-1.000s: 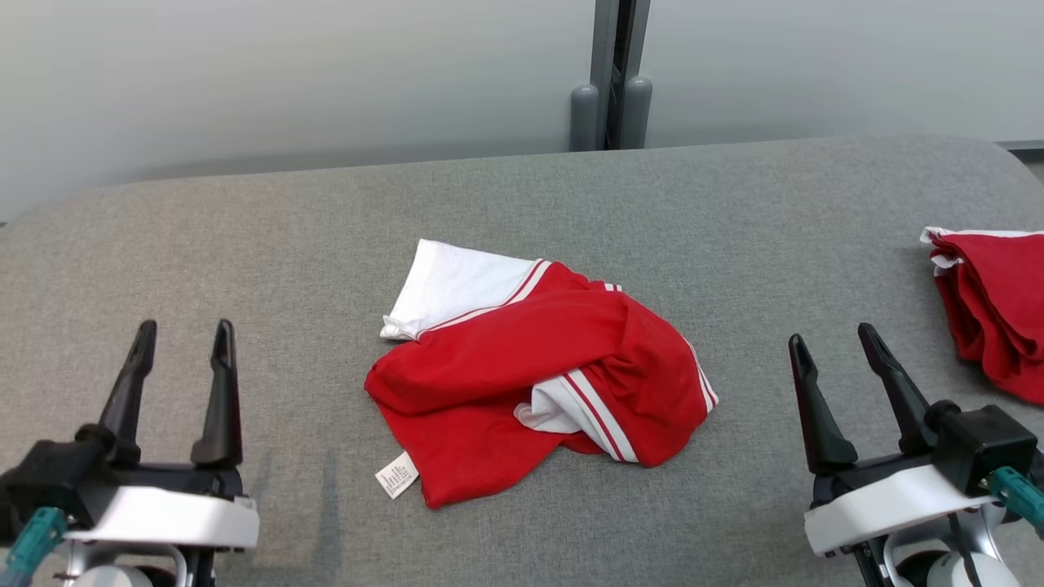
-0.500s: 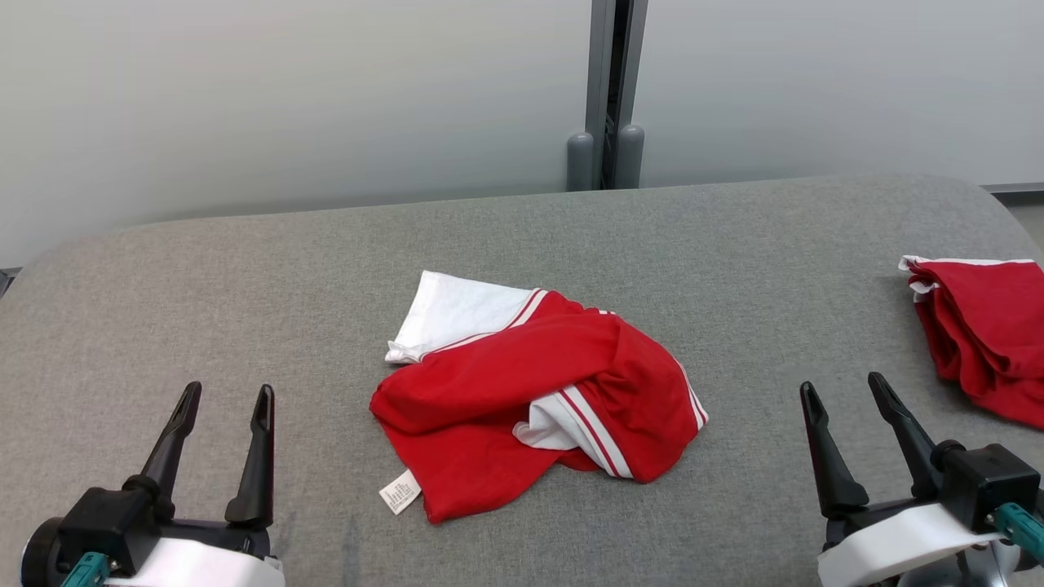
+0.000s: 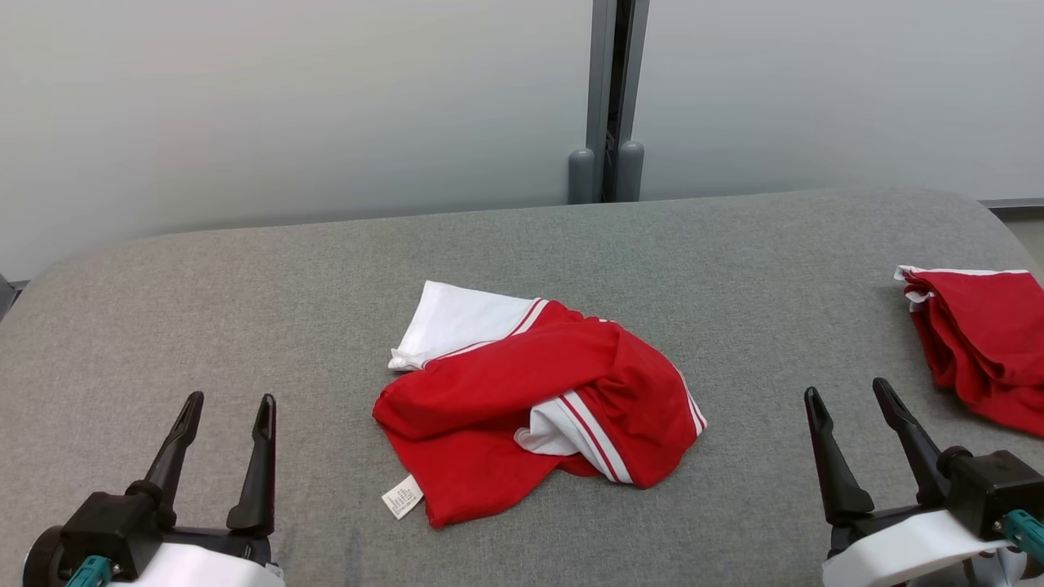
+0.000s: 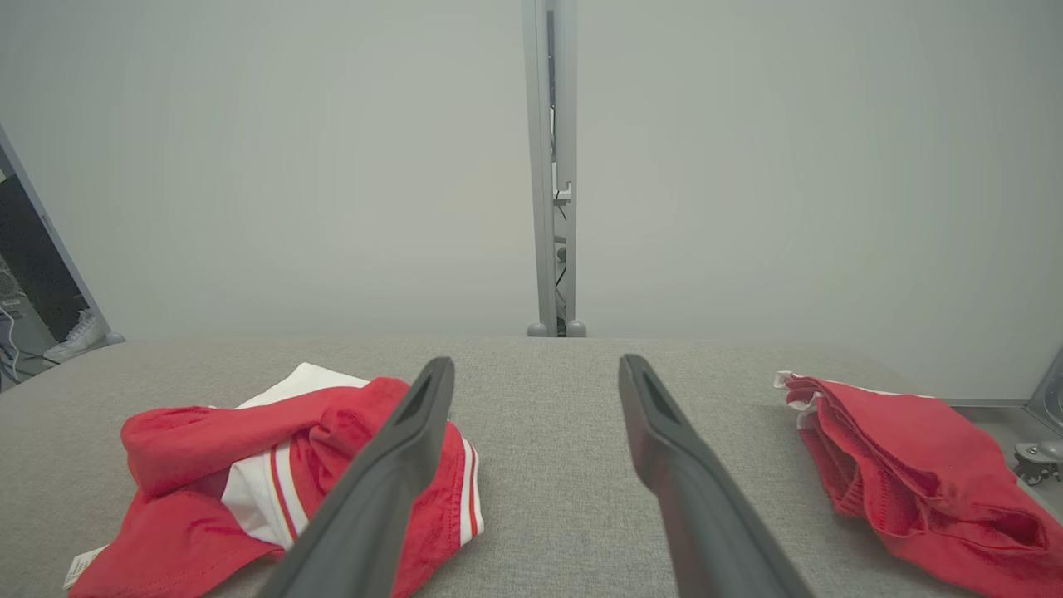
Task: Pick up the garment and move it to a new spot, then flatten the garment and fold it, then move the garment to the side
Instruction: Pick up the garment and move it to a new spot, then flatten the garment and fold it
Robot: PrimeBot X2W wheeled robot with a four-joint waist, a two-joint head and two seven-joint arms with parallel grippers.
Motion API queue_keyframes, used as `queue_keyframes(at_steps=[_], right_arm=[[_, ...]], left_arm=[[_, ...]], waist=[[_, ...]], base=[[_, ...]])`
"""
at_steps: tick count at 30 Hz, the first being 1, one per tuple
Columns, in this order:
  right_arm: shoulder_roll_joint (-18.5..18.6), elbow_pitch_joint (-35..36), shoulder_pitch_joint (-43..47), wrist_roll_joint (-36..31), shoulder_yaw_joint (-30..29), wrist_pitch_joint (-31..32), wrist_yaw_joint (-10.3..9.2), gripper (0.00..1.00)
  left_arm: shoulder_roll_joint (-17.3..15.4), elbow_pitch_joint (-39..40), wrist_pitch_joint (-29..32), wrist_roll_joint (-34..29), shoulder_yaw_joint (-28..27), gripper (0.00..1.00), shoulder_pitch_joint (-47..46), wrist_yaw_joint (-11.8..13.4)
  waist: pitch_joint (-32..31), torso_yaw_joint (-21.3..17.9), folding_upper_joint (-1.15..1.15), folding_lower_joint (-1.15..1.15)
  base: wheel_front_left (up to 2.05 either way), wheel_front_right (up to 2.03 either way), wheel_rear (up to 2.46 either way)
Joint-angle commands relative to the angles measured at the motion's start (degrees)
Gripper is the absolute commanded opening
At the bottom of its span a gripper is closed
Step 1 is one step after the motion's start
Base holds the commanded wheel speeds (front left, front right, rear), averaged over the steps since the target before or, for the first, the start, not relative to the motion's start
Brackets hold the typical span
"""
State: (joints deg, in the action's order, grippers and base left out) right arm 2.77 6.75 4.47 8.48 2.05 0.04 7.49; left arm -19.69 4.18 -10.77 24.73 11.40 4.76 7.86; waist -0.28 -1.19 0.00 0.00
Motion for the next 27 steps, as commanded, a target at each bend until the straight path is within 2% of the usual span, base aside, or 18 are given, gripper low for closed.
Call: queue_keyframes(at_steps=[1, 27], right_arm=[[0.29, 0.20, 0.52, 0.01, -0.26, 0.06, 0.01, 1.00], [0.29, -0.31, -0.21, 0.64, -0.61, 0.24, 0.01, 1.00]], left_arm=[[-0.50, 0.14, 0.12, 0.06, -0.08, 1.00, 0.11, 0.24], [-0.13, -1.16, -0.26, 0.49, 1.17, 1.00, -2.04, 0.64]], waist=[[0.02, 0.01, 0.00, 0.00], [0.57, 0.26, 0.00, 0.00]], base=[[0.00, 0.00, 0.00], [0.00, 0.00, 0.00]])
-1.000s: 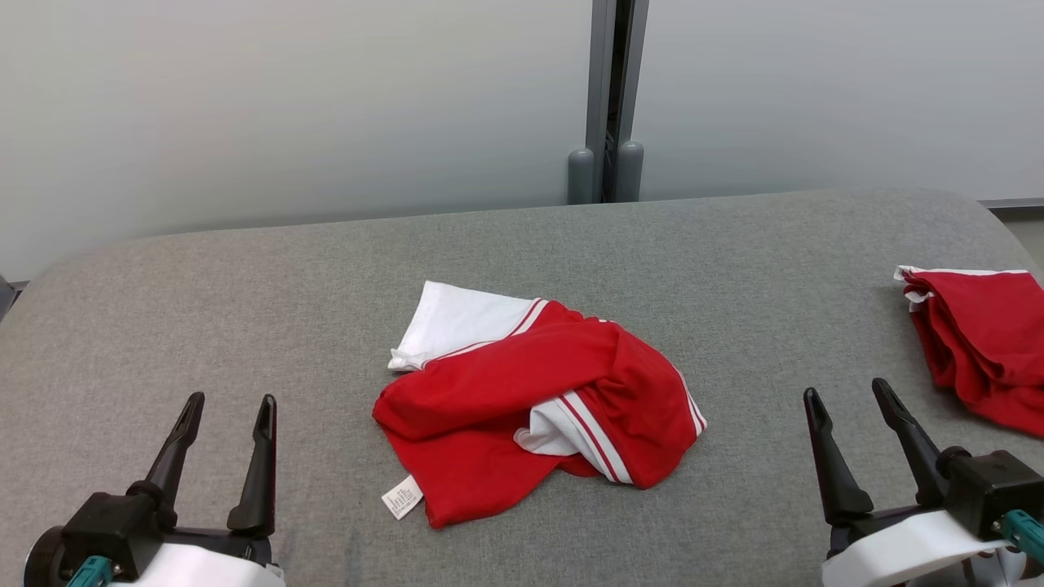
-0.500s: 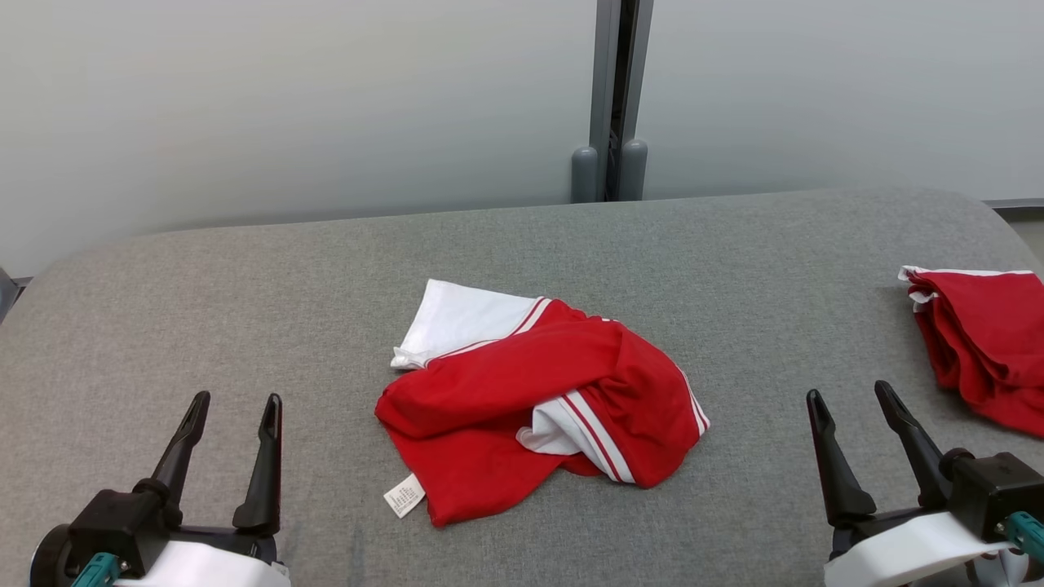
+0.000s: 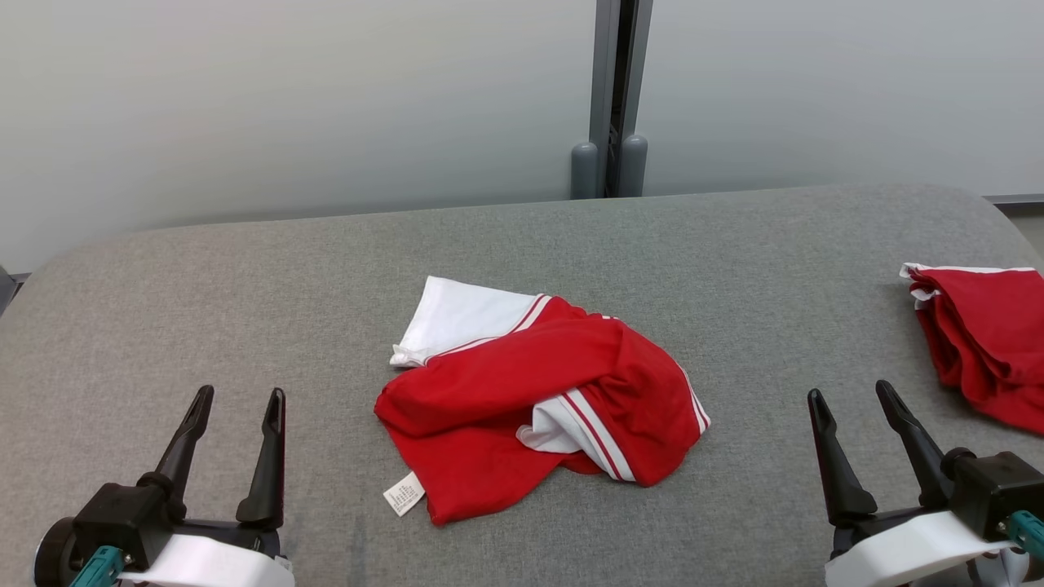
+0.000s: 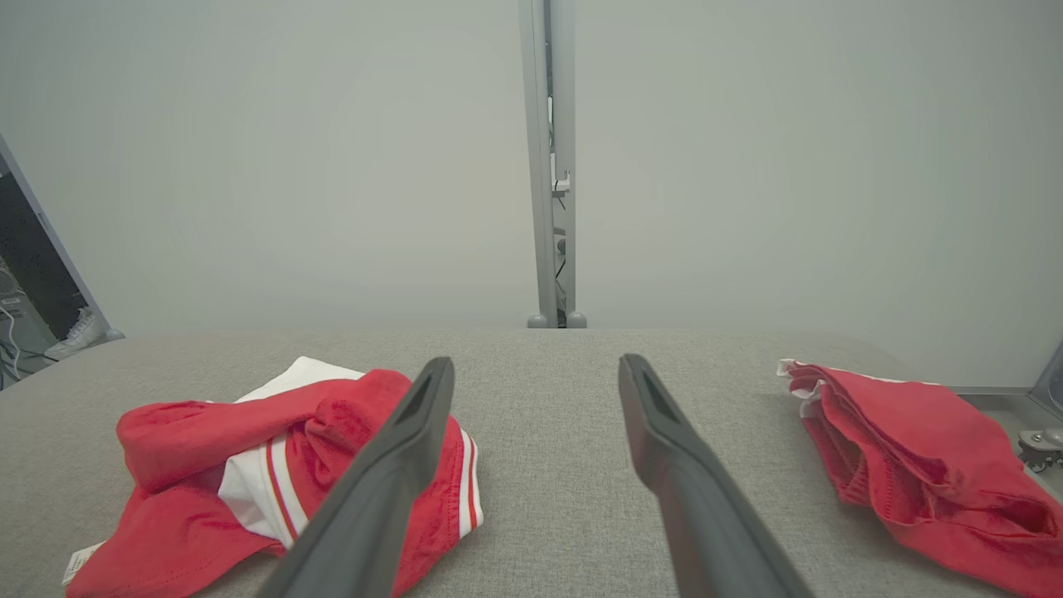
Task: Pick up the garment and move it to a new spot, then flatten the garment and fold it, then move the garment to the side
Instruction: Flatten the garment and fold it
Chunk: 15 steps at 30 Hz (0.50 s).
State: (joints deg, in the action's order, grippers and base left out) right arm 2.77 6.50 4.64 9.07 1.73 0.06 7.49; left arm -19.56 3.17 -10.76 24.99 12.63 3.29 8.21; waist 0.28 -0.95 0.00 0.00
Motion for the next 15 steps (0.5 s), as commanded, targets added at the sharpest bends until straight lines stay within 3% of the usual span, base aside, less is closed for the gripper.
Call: queue_keyframes(at_steps=[1, 8, 15], right_arm=[[0.29, -0.04, -0.39, 0.03, -0.31, 0.25, 0.01, 1.00], [0.27, 0.41, -1.50, -0.62, 1.13, 0.89, 0.01, 1.00], [3.31, -5.73, -7.08, 1.54, 15.77, 8.08, 0.01, 1.00]], left_arm=[[-0.27, -0.18, -0.24, 0.18, 0.00, 1.00, -0.67, 0.30], [-0.18, 0.03, -0.73, 0.35, -0.47, 1.00, -1.77, 0.78], [0.41, -0.54, -1.43, 0.56, -0.24, 1.00, -3.46, 0.60]], waist=[[0.06, 0.06, 0.00, 0.00], [1.74, 0.62, 0.00, 0.00], [4.61, 2.30, 0.00, 0.00]], base=[[0.00, 0.00, 0.00], [0.00, 0.00, 0.00], [0.00, 0.00, 0.00]])
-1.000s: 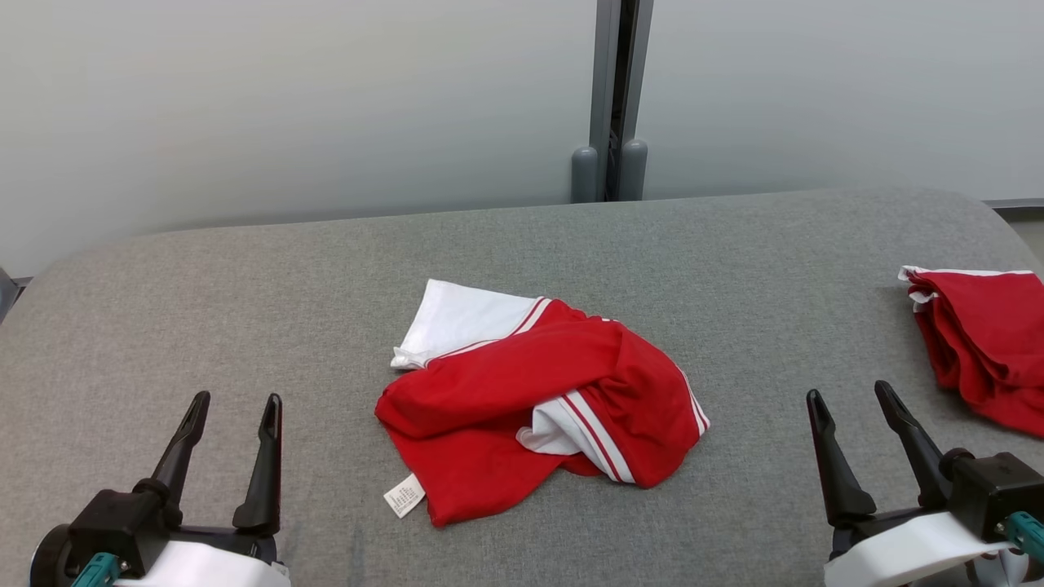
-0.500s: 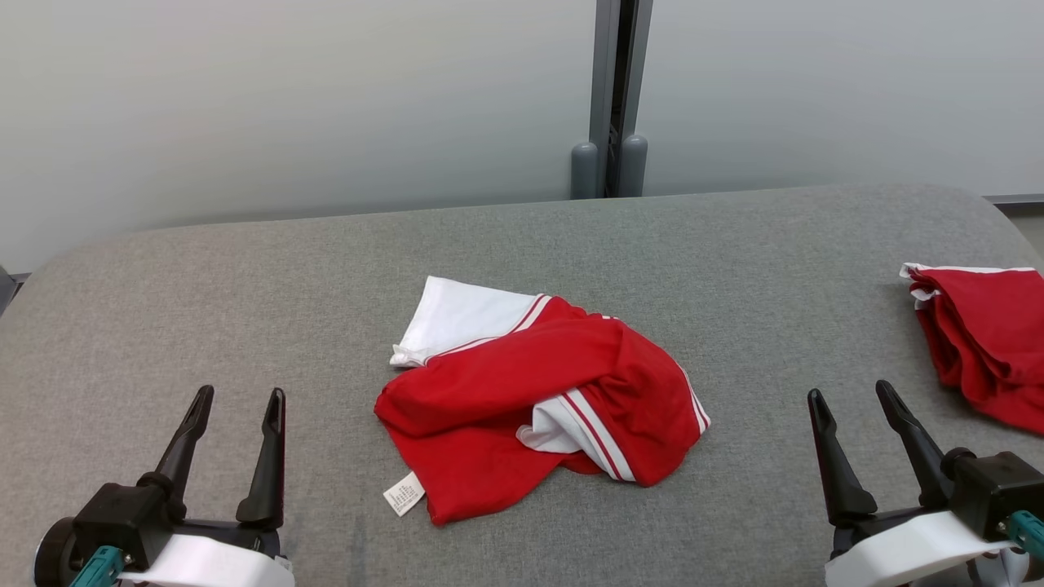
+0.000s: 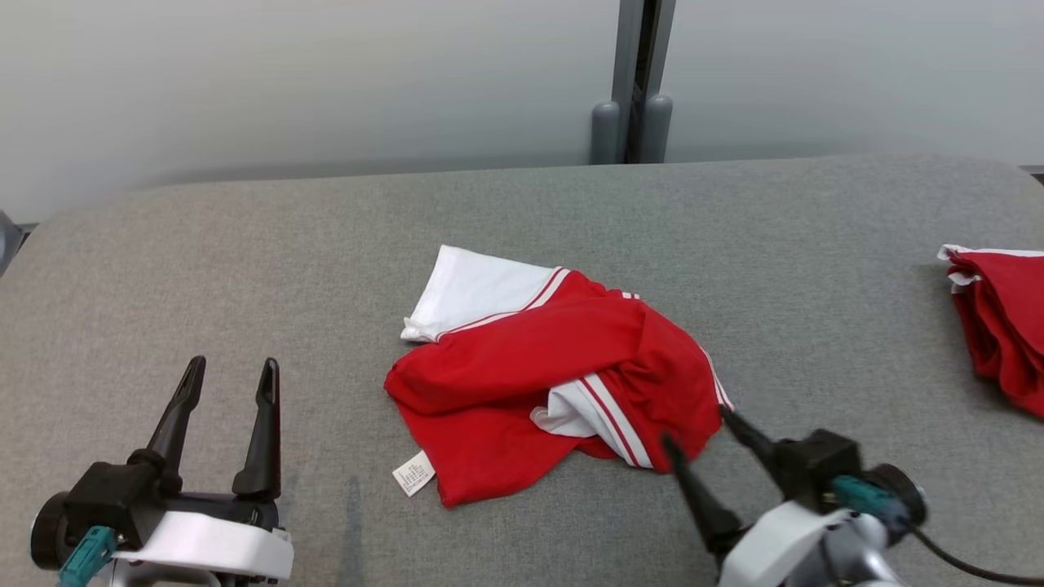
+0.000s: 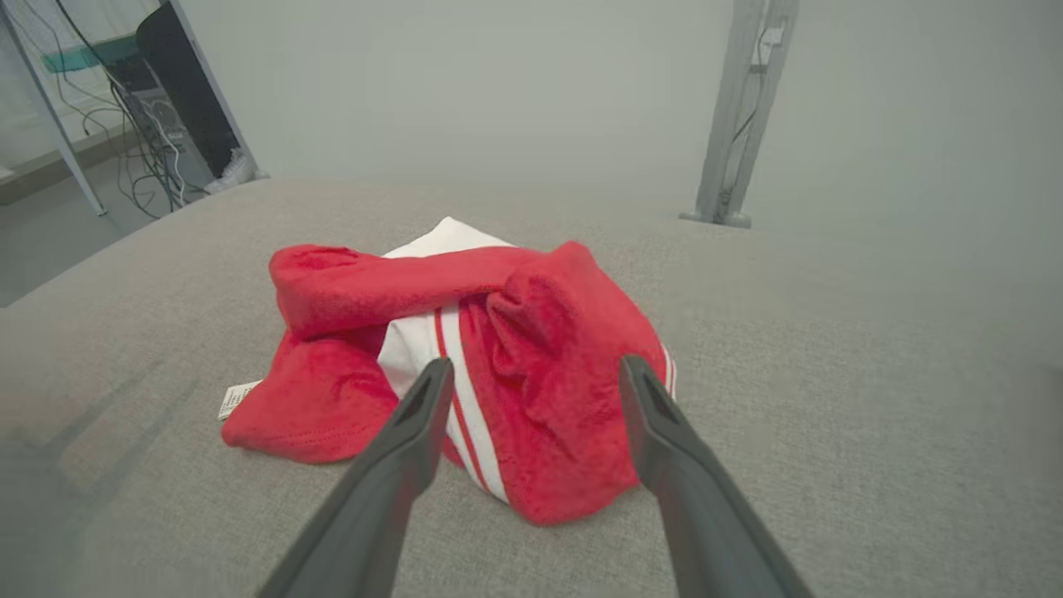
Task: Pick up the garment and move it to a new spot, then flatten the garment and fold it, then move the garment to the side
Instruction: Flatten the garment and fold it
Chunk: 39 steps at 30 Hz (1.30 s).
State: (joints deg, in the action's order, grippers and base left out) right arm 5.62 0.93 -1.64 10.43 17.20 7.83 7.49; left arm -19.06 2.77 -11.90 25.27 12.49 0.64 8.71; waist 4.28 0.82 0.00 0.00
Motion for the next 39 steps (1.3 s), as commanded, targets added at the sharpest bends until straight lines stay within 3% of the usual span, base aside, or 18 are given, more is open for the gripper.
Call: queue_keyframes(at_steps=[1, 8, 17, 18, 20, 21, 31, 34, 39], right_arm=[[0.97, -1.02, -1.82, 0.66, 2.29, 1.29, 0.01, 1.00], [3.96, -7.20, -11.10, 1.06, 12.22, 5.25, 0.00, 1.00], [3.19, -17.16, -18.73, -2.81, 12.13, 3.51, 0.00, 1.00], [3.00, -17.98, -19.11, -2.69, 12.10, 3.21, 0.00, 0.64], [2.79, -19.21, -19.65, -2.08, 12.16, 2.77, 0.00, 0.05], [2.71, -19.58, -19.83, -1.78, 12.19, 2.44, 0.00, 0.00], [5.00, -13.62, -18.14, 3.39, 14.97, 3.80, 0.01, 0.00], [6.36, -8.63, -16.70, 7.79, 14.94, 6.61, 0.01, 0.00], [6.70, 1.33, -12.92, 21.33, 11.34, 13.52, 0.01, 0.00]], left_arm=[[0.06, -0.32, -0.34, 0.32, -0.01, 1.00, -1.05, -0.01], [0.84, -1.02, -1.45, 0.58, 0.00, 1.00, -3.42, -0.72], [2.00, -1.85, -2.89, -0.61, -0.77, 1.00, -7.27, -2.14], [2.11, -1.92, -2.91, -0.72, -0.98, 1.00, -7.50, -2.08], [2.34, -2.11, -3.05, -1.07, -1.31, 1.00, -7.94, -2.17], [2.41, -2.16, -3.09, -1.20, -1.52, 1.00, -8.11, -2.26], [2.59, -1.97, -3.19, -1.97, -3.18, 1.00, -6.70, -2.02], [2.19, -1.64, -3.21, -2.26, -3.65, 1.00, -6.35, -1.96], [1.57, -0.93, -3.21, -2.29, -4.15, 1.00, -6.18, -1.83]], waist=[[1.06, 0.84, 0.00, 0.00], [4.99, 2.90, 0.00, 0.00], [8.45, 6.35, 0.00, 0.00], [8.65, 6.62, 0.00, 0.00], [8.98, 6.92, 0.00, 0.00], [9.07, 6.96, 0.00, 0.00], [8.96, 4.77, 0.00, 0.00], [8.84, 3.44, 0.00, 0.00], [9.10, 1.47, 0.00, 0.00]], base=[[0.00, 0.00, 0.00], [0.00, 0.00, 0.00], [0.00, 0.00, 0.00], [0.00, 0.00, 0.00], [0.00, 0.00, 0.00], [0.00, 0.00, 0.00], [0.00, 0.00, 0.00], [0.00, 0.00, 0.00], [0.00, 0.00, 0.00]])
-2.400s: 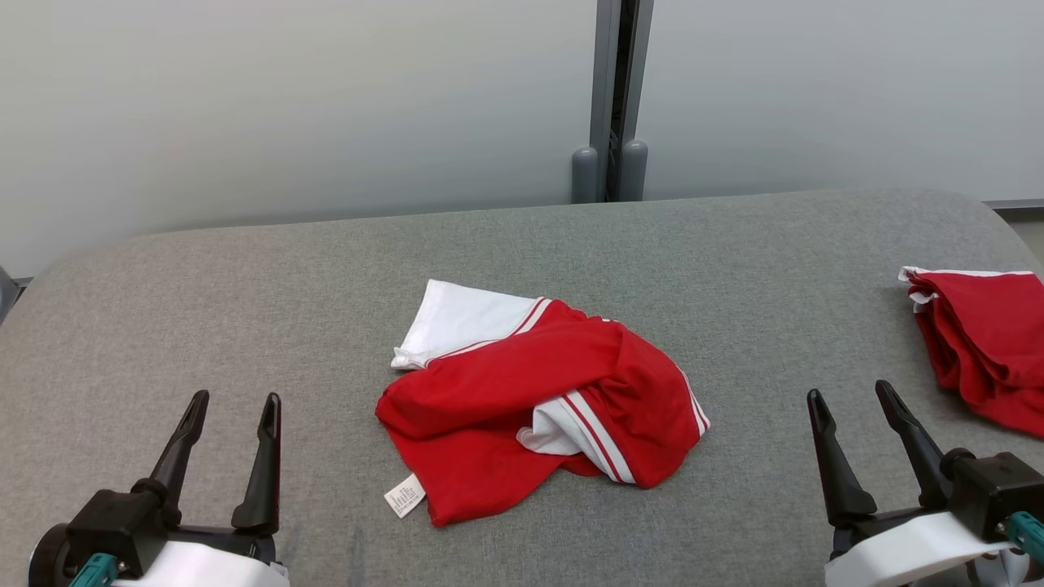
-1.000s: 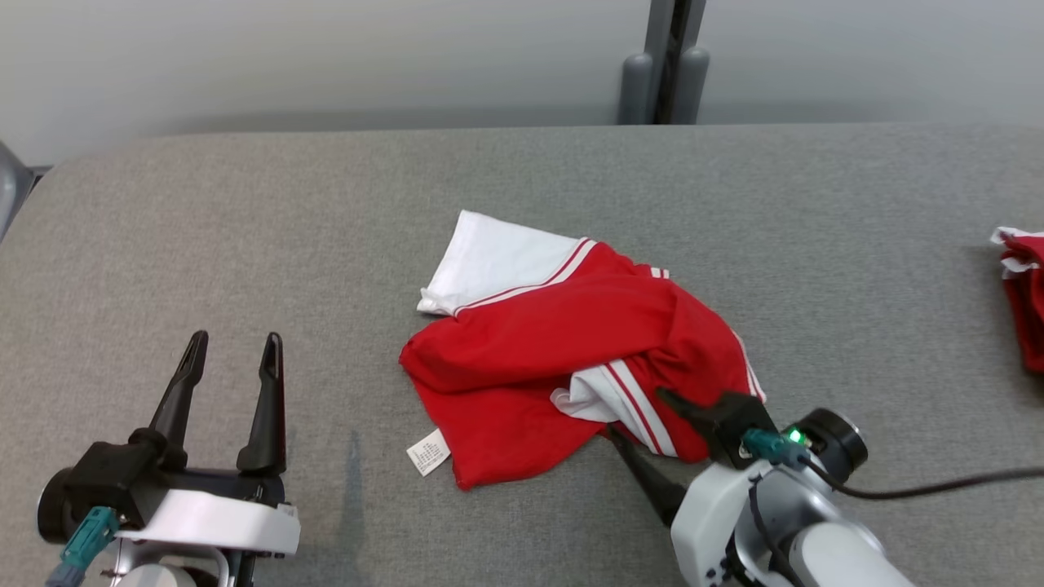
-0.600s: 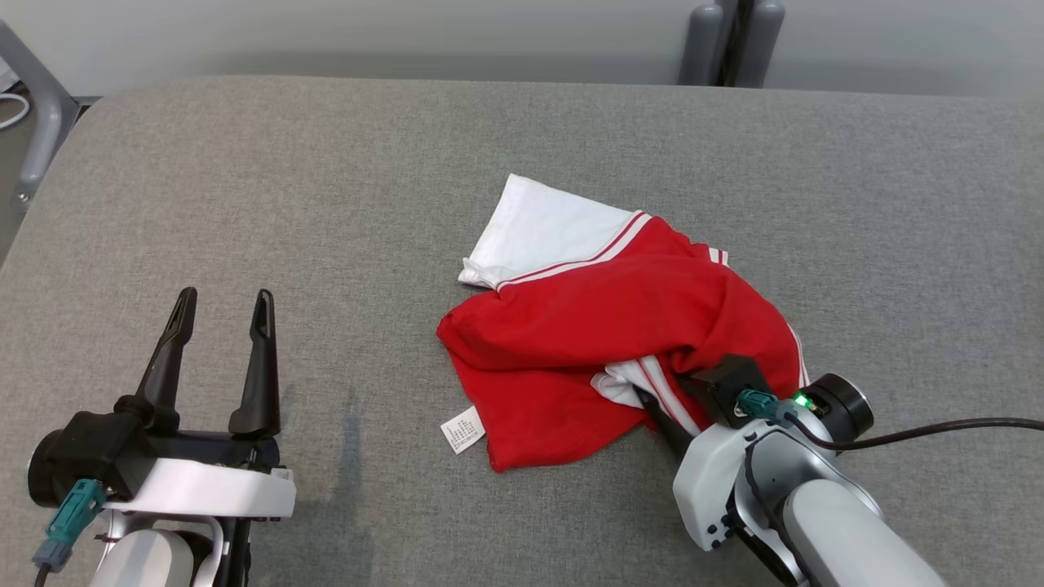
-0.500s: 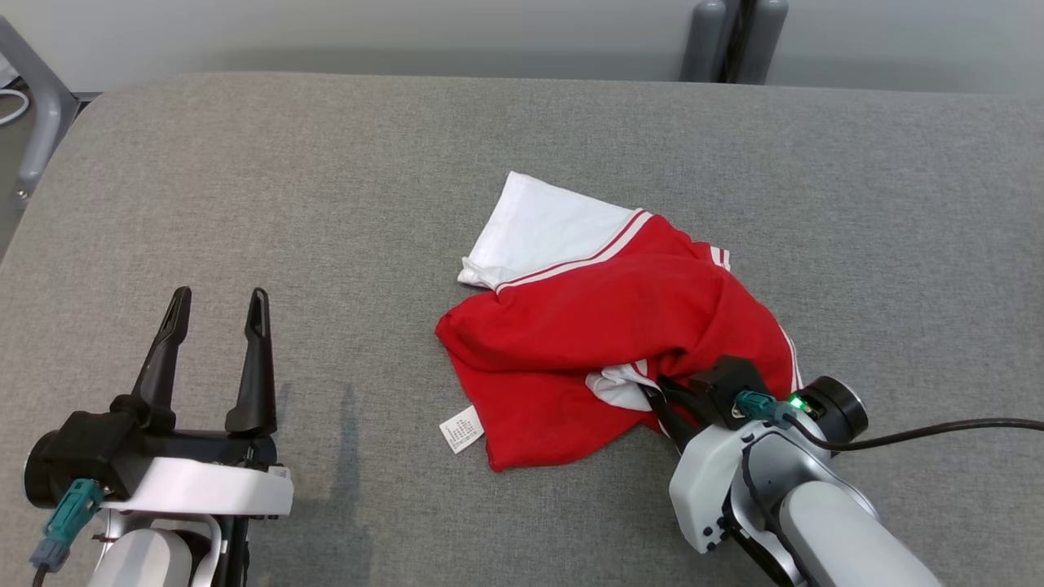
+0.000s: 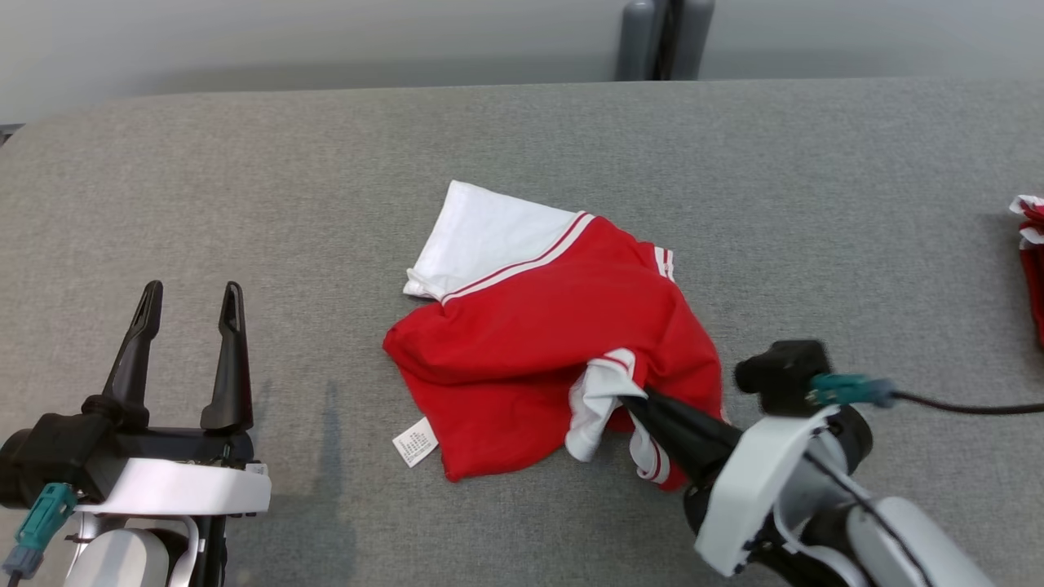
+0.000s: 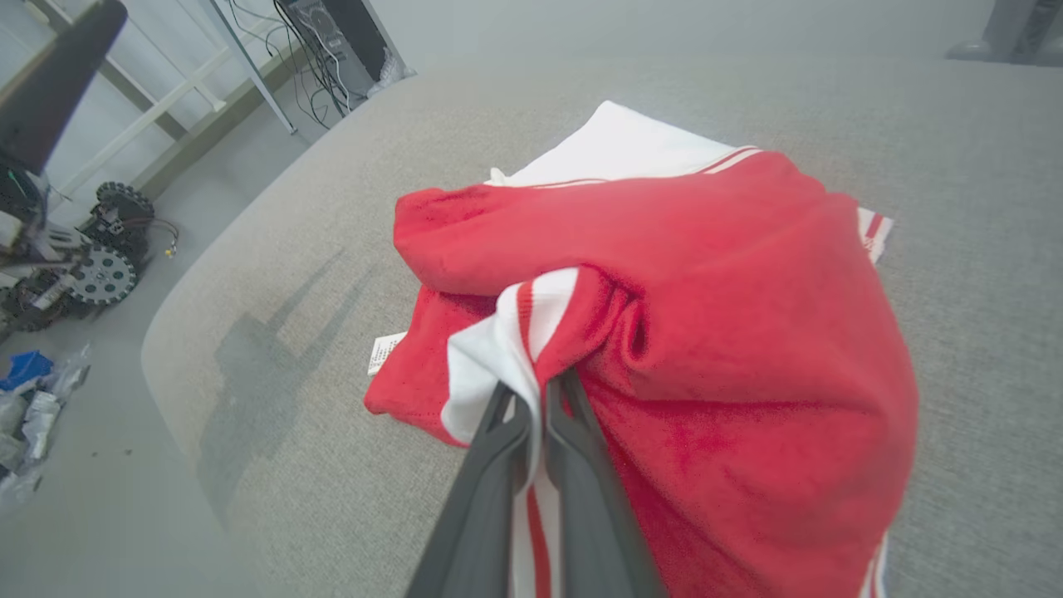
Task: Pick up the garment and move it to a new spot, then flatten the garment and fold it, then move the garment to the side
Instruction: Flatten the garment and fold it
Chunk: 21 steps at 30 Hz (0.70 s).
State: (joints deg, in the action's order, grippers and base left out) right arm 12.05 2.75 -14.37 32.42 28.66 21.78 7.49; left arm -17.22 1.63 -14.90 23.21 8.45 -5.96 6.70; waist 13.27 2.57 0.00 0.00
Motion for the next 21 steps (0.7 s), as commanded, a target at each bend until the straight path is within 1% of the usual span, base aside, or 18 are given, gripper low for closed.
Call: queue_keyframes(at_steps=[1, 3, 6, 8, 10, 14, 17, 19, 21], right_arm=[[0.17, 1.50, 0.50, 2.00, -1.28, 0.60, 0.01, 0.00], [0.48, 5.03, 1.39, 5.16, -4.13, 2.06, 0.01, 0.00], [-0.27, 8.40, 2.26, 9.29, -8.92, 2.86, 0.02, 0.00], [-1.50, 9.54, 2.82, 12.55, -12.34, 2.93, 0.02, 0.00], [-2.30, 9.17, 3.03, 15.49, -16.23, 3.11, 0.02, 0.00], [-3.77, 4.22, 1.17, 20.62, -24.18, 1.83, 0.03, 0.00], [-3.91, -2.36, -0.74, 23.17, -29.44, -0.11, 0.02, 0.00], [-4.10, -6.98, -2.31, 24.69, -31.61, -1.59, 0.03, 0.00], [-3.34, -11.38, -3.64, 24.87, -32.85, -3.24, 0.03, 0.00]], left_arm=[[-0.38, 0.28, -0.22, -0.18, -0.21, 1.00, 0.42, 0.23], [-0.65, 0.54, -0.22, -0.14, -0.43, 1.00, 0.40, 0.36], [-0.88, 0.72, -0.14, -0.05, -0.40, 1.00, 0.26, 0.31], [-1.00, 0.80, -0.06, -0.01, -0.37, 1.00, 0.13, 0.38], [-1.05, 0.89, 0.05, 0.02, -0.23, 1.00, -0.14, 0.36], [-1.18, 0.99, 0.16, 0.01, 0.16, 1.00, -0.99, 0.14], [-1.05, 0.83, 0.18, 0.04, 0.51, 1.00, -1.70, -0.03], [-0.95, 0.72, 0.20, 0.08, 0.75, 1.00, -2.10, -0.08], [-0.94, 0.51, 0.21, 0.13, 0.93, 1.00, -2.20, -0.24]], waist=[[0.17, -0.58, 0.00, 0.00], [0.36, -1.10, 0.00, 0.00], [0.57, -1.62, 0.00, 0.00], [0.66, -1.81, 0.00, 0.00], [0.86, -1.93, 0.00, 0.00], [1.55, -1.97, 0.00, 0.00], [2.16, -1.78, 0.00, 0.00], [2.61, -1.54, 0.00, 0.00], [3.02, -1.36, 0.00, 0.00]], base=[[0.00, 0.00, 0.00], [0.00, 0.00, 0.00], [0.00, 0.00, 0.00], [0.00, 0.00, 0.00], [0.00, 0.00, 0.00], [0.00, 0.00, 0.00], [0.00, 0.00, 0.00], [0.00, 0.00, 0.00], [0.00, 0.00, 0.00]])
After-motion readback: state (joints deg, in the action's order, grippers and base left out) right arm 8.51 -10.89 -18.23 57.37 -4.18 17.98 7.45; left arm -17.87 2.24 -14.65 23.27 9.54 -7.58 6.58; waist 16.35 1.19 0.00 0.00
